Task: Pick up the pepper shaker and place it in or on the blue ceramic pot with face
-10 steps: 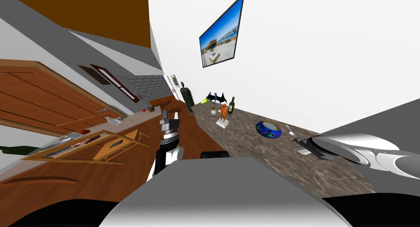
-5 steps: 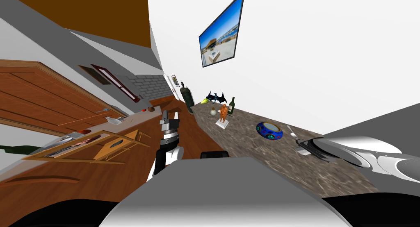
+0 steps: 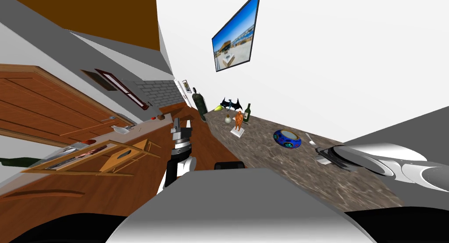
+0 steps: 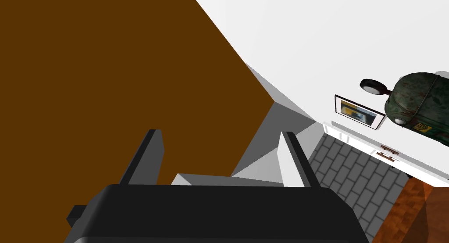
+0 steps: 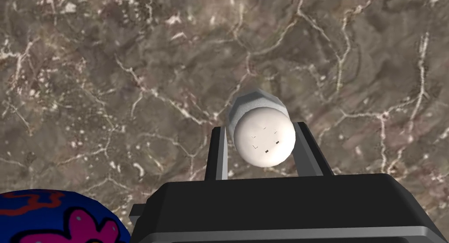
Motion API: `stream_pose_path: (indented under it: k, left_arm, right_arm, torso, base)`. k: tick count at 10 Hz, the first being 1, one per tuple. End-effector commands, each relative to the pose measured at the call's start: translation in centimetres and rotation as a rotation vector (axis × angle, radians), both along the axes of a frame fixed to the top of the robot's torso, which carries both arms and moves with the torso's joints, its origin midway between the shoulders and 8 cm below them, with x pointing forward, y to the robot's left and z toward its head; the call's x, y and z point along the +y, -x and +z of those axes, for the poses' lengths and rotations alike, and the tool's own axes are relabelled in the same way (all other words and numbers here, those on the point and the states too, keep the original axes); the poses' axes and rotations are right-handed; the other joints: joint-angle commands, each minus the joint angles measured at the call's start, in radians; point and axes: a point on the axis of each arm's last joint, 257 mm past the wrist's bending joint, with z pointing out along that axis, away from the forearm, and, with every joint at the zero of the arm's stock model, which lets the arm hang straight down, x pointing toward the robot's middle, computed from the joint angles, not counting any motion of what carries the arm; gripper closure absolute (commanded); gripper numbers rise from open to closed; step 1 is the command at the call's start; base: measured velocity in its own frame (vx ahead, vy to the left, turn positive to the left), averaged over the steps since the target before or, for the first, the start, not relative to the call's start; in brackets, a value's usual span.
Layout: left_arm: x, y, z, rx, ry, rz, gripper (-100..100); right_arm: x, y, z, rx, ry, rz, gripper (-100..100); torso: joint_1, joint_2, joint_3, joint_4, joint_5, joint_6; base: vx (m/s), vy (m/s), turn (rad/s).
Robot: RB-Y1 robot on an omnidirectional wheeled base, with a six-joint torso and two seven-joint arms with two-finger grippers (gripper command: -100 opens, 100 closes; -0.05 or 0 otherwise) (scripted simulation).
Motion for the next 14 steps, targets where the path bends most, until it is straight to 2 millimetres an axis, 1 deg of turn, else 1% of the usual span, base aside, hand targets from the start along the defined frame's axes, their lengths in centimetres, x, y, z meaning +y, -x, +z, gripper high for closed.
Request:
stream_pose_path:
  k: [1, 2, 3, 4, 6, 9, 12, 13, 14]
  left_arm:
    - [0.0, 0.0, 0.0, 0.000, 0.000, 0.000, 0]
    - [0.0, 0.0, 0.0, 0.000, 0.000, 0.000, 0]
    - [0.0, 0.0, 0.0, 0.000, 0.000, 0.000, 0]
    - [0.0, 0.0, 0.0, 0.000, 0.000, 0.000, 0]
    - [0.0, 0.0, 0.0, 0.000, 0.000, 0.000, 0]
    - [0.0, 0.0, 0.0, 0.000, 0.000, 0.000, 0]
    - [0.0, 0.0, 0.0, 0.000, 0.000, 0.000, 0]
    - [0.0, 0.0, 0.0, 0.000, 0.000, 0.000, 0]
    - [0.0, 0.0, 0.0, 0.000, 0.000, 0.000, 0]
  right_arm:
    - [0.0, 0.0, 0.0, 0.000, 0.000, 0.000, 0]
    - [-0.1, 0.2, 0.3, 0.015, 0.002, 0.001, 100]
    - [-0.3, 0.3, 0.6, 0.023, 0.005, 0.002, 100]
    - [-0.8, 0.3, 1.6, 0.043, 0.016, 0.004, 100]
    - [-1.3, 0.3, 2.9, 0.066, 0.031, 0.007, 100]
    - [-2.2, 0.1, 5.4, 0.103, 0.056, 0.015, 100]
    - [-3.1, -0.3, 8.0, 0.137, 0.083, 0.025, 100]
    - [-3.5, -0.7, 9.7, 0.157, 0.100, 0.033, 100]
    - [-3.7, -0.9, 10.5, 0.165, 0.107, 0.037, 100]
  torso:
    - [0.000, 0.000, 0.000, 0.000, 0.000, 0.000]
    - [-0.001, -0.001, -0.001, 0.000, 0.000, 0.000]
    - [0.004, 0.001, 0.000, 0.000, 0.000, -0.001]
    - [0.008, 0.004, 0.002, 0.000, 0.001, -0.001]
    - [0.013, 0.008, 0.004, 0.001, 0.004, 0.000]
    - [0.009, 0.007, 0.004, 0.001, 0.003, -0.001]
    - [0.010, 0.004, 0.002, 0.000, 0.004, -0.002]
    - [0.010, 0.004, 0.002, 0.000, 0.004, -0.003]
    - [0.012, 0.005, 0.002, 0.000, 0.004, -0.004]
  base:
    - [0.000, 0.000, 0.000]
    - [-0.070, 0.087, 0.094]
    - [-0.110, 0.139, 0.106]
    - [-0.150, 0.154, 0.153]
    - [-0.149, 0.168, 0.108]
    - [-0.130, 0.108, 0.120]
    - [-0.104, 0.125, 0.137]
    - [-0.131, 0.157, 0.219]
    - [-0.123, 0.142, 0.163]
